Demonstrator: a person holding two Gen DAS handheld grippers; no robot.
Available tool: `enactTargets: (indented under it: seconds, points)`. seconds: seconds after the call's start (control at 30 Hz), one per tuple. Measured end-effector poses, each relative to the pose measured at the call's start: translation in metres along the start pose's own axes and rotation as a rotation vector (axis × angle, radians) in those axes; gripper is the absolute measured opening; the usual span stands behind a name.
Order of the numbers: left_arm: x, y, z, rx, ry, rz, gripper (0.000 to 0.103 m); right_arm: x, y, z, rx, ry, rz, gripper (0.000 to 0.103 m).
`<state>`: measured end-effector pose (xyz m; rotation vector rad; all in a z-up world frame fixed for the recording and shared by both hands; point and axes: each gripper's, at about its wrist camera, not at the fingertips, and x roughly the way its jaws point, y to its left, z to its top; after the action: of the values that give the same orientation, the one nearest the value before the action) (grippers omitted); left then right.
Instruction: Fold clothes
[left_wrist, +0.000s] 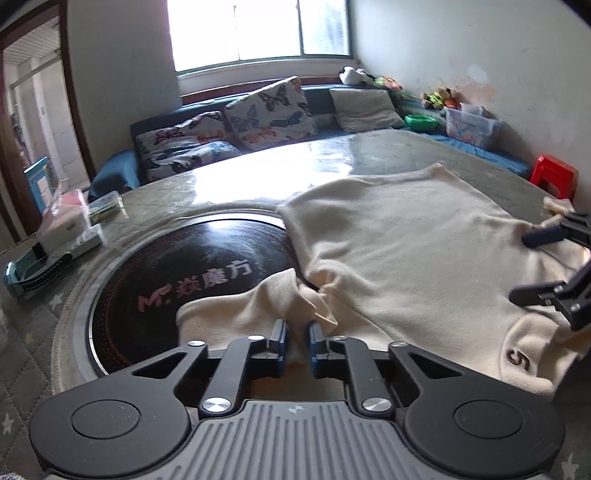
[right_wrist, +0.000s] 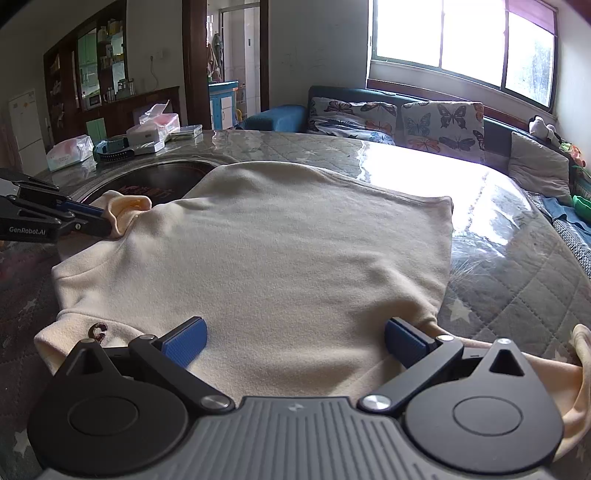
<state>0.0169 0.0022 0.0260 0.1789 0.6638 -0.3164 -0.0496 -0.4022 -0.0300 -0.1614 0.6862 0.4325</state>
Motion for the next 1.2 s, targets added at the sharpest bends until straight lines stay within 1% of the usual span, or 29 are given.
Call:
enactTargets:
  seconds: [0.07, 0.17, 0.3, 0.33, 0.4, 0.53, 0.63, 0.77, 0.83, 0.87, 0.93, 0.97, 1.0, 1.03, 1.07, 1.1, 1.2]
  points:
    - [-0.004, 0.01, 0.002, -0.052, -0.014, 0.008, 0.009, 0.0, 0.0, 0.001, -0.001, 0.005, 0.0, 0.103]
    - [-0.016, 0.036, 0.005, -0.154, -0.052, 0.037, 0.009, 0.0, 0.001, 0.003, -0.003, 0.012, -0.001, 0.103]
    - [-0.032, 0.075, 0.003, -0.255, -0.079, 0.122, 0.009, -0.002, 0.002, 0.01, -0.003, 0.034, 0.011, 0.103]
    - [-0.035, 0.085, 0.0, -0.28, -0.078, 0.141, 0.009, -0.003, 0.002, 0.012, 0.001, 0.038, 0.019, 0.103]
    - [-0.039, 0.104, -0.006, -0.328, -0.07, 0.175, 0.009, -0.009, 0.003, 0.024, 0.017, 0.026, 0.065, 0.103]
    - [-0.048, 0.133, -0.021, -0.407, -0.059, 0.212, 0.009, -0.008, 0.015, 0.045, -0.041, 0.021, 0.081, 0.103]
    - [-0.049, 0.144, -0.032, -0.436, -0.043, 0.227, 0.008, 0.004, 0.026, 0.06, -0.073, 0.044, 0.103, 0.103]
    - [-0.045, 0.15, -0.045, -0.459, -0.013, 0.233, 0.008, 0.025, 0.053, 0.074, -0.123, 0.07, 0.142, 0.103]
    - [-0.045, 0.151, -0.046, -0.461, -0.004, 0.234, 0.009, 0.036, 0.069, 0.076, -0.149, 0.083, 0.161, 0.103]
    - [-0.046, 0.15, -0.046, -0.457, -0.002, 0.237, 0.012, 0.042, 0.076, 0.076, -0.162, 0.09, 0.17, 0.103]
    - [-0.047, 0.15, -0.045, -0.451, 0.0, 0.243, 0.012, 0.051, 0.091, 0.075, -0.189, 0.108, 0.19, 0.103]
    - [-0.049, 0.15, -0.043, -0.451, -0.004, 0.247, 0.015, 0.055, 0.098, 0.074, -0.202, 0.119, 0.201, 0.103]
    - [-0.051, 0.149, -0.041, -0.451, -0.007, 0.25, 0.025, 0.058, 0.105, 0.072, -0.22, 0.127, 0.21, 0.103]
    - [-0.052, 0.148, -0.037, -0.454, -0.011, 0.245, 0.03, 0.06, 0.111, 0.07, -0.243, 0.138, 0.214, 0.103]
    - [-0.053, 0.146, -0.033, -0.455, -0.017, 0.239, 0.043, 0.059, 0.114, 0.07, -0.257, 0.136, 0.214, 0.103]
    - [-0.053, 0.142, -0.028, -0.449, -0.029, 0.226, 0.053, 0.059, 0.118, 0.07, -0.27, 0.134, 0.215, 0.103]
    - [-0.048, 0.127, -0.014, -0.41, -0.049, 0.177, 0.059, 0.057, 0.116, 0.078, -0.279, 0.131, 0.221, 0.103]
